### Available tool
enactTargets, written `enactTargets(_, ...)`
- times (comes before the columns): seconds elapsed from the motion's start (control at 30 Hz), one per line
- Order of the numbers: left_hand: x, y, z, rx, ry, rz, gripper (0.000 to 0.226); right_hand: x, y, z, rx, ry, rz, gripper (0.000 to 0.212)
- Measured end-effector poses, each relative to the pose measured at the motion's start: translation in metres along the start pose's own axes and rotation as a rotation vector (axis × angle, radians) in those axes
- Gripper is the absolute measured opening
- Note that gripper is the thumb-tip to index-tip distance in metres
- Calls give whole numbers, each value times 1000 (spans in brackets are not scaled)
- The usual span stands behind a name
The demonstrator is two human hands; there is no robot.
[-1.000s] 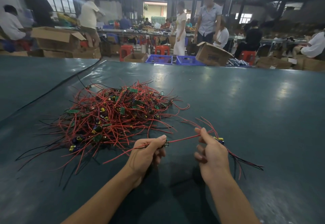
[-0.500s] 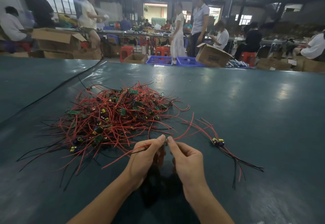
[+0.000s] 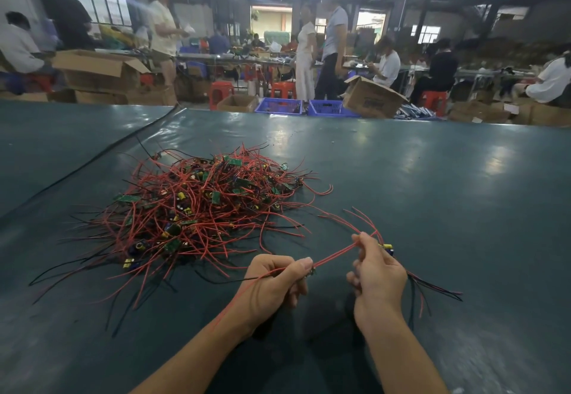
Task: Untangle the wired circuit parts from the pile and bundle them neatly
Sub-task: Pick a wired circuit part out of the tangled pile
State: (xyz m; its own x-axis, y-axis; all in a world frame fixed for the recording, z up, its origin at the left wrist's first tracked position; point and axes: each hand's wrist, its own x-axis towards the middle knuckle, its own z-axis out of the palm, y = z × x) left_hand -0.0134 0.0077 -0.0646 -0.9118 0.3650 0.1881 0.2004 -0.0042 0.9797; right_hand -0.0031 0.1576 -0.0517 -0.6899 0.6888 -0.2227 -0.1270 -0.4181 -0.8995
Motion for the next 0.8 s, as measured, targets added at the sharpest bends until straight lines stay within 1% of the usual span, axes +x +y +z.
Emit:
enactTargets(0.1, 0, -1, -3, -28, 67, 9, 46, -6, 1, -1, -67, -79, -18, 24)
enactTargets(0.2, 2, -1, -3, -92, 167, 38, 39, -20, 2, 2, -254, -269, -30, 31)
enactTargets(0.23, 2, -1, -2, -83, 173, 63, 36, -25, 4, 4, -318, -338, -66, 34)
enactTargets(0.3, 1, 0, -1, 8, 141, 130, 33, -36, 8, 7, -421, -469, -189, 35)
enactTargets(0.37, -2, 0, -1, 67, 84, 168, 35, -42, 10, 8, -458, -535, -277, 35)
enactTargets(0.43, -4, 0, -4, 68, 43, 171, 34, -42, 9, 7, -452, -532, -271, 34)
enactTargets(0.47, -4, -1, -5, 70, 24, 172, 30, -41, 8, 7, -448, -522, -250, 34)
enactTargets(0.53, -4, -1, -5, 72, -42, 165, 20, -39, 7, 6, -427, -509, -185, 34)
enactTargets(0.63, -7, -2, -3, 54, -155, 143, 16, -36, 3, 5, -353, -516, -103, 33)
enactTargets(0.7, -7, -2, -1, 71, -163, 128, 13, -34, 0, 5, -353, -490, -89, 32)
enactTargets(0.8, -6, -5, -1, 154, -92, 125, 6, -25, -2, 3, -287, -429, -41, 25)
